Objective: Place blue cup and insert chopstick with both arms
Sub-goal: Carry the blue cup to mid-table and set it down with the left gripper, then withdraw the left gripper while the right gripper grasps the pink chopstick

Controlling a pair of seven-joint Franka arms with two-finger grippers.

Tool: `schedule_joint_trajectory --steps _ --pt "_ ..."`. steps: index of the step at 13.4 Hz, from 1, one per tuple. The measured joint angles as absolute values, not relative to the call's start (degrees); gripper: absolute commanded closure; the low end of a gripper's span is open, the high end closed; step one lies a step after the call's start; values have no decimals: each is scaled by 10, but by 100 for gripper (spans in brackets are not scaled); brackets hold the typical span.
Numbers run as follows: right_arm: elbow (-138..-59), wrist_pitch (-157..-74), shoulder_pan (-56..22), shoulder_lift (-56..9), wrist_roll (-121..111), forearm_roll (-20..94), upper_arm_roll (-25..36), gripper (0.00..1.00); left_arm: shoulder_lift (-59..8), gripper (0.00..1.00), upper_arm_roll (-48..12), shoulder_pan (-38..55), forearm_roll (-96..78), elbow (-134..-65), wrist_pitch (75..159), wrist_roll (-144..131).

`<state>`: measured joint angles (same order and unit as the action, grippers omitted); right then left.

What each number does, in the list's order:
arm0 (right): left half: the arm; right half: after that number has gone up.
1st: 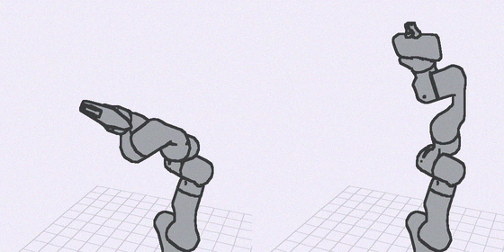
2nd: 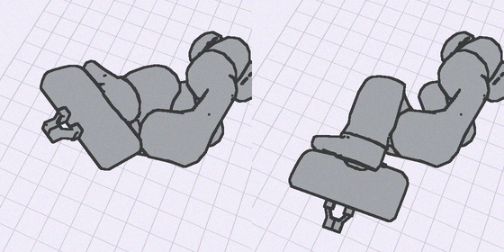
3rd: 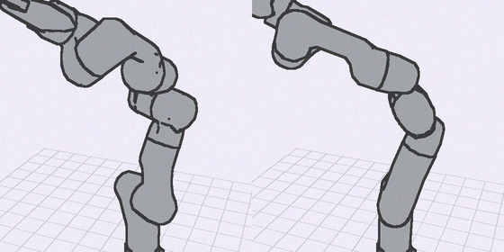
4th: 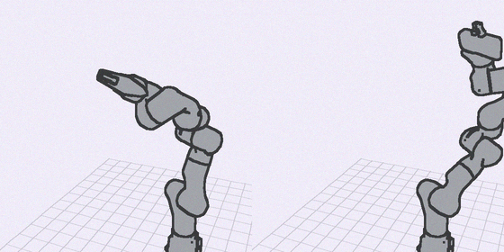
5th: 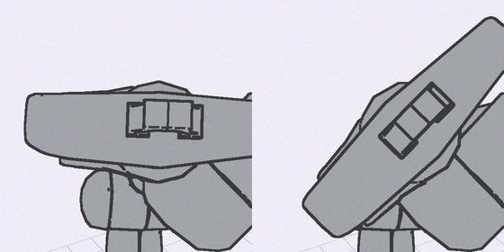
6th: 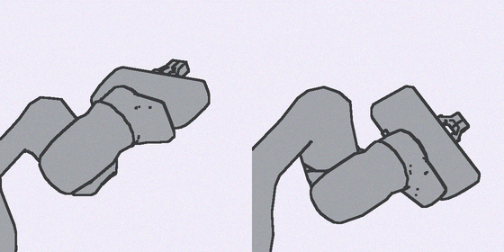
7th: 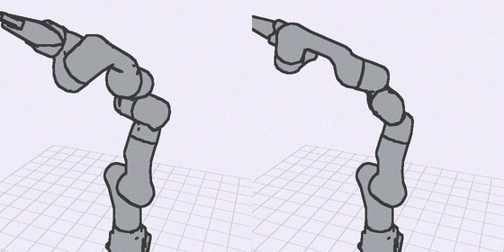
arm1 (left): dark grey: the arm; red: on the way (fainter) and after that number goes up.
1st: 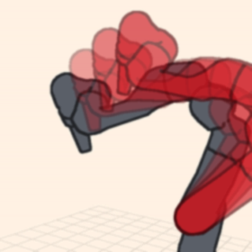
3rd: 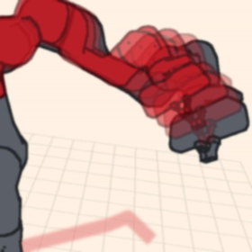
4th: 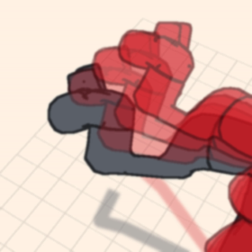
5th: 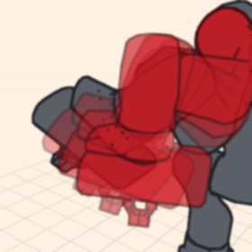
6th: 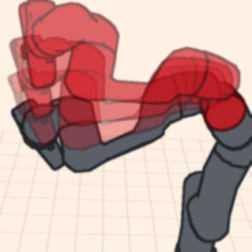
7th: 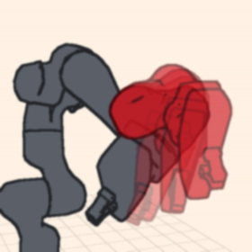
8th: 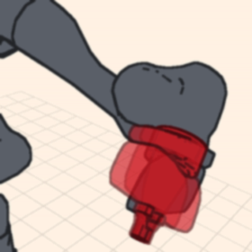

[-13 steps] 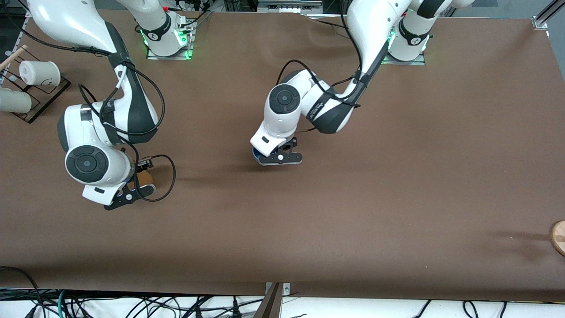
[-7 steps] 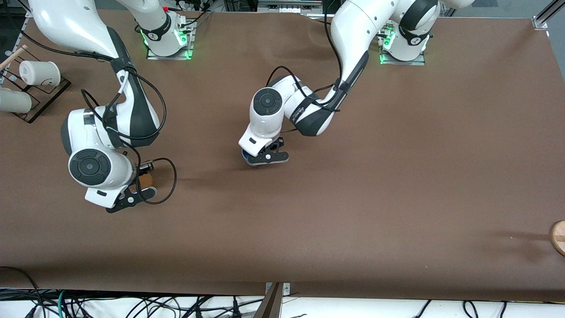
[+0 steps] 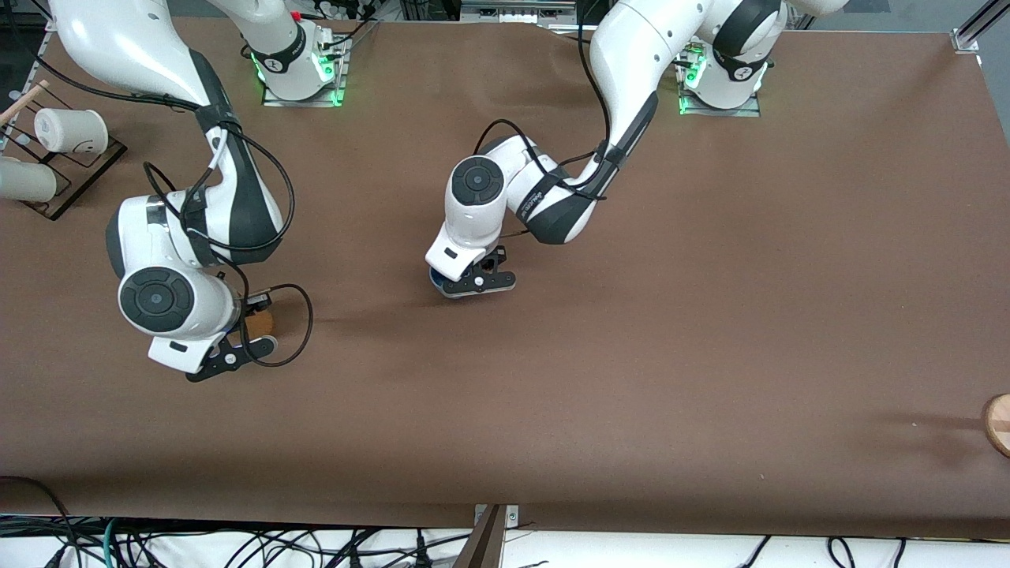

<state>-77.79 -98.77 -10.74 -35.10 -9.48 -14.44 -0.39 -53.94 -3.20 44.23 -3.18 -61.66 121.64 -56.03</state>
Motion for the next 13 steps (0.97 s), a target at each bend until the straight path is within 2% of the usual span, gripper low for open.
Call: schedule_joint_trajectory --steps 3,5,9,13 --pt "-777 -988 -107 -351 -96 -144 -1 79 -533 0 -30 429 -40 -604 1208 -561" --pt "-776 -987 -107 -351 -96 -144 -1 84 -509 0 -28 402 -44 -591 1164 -553" --pt "-774 -987 -107 -351 -96 -144 -1 94 -399 0 -23 320 -44 -581 1013 -432" --pt "-772 -984 -107 -351 -96 -145 0 99 -298 0 -21 223 -44 -609 929 -291"
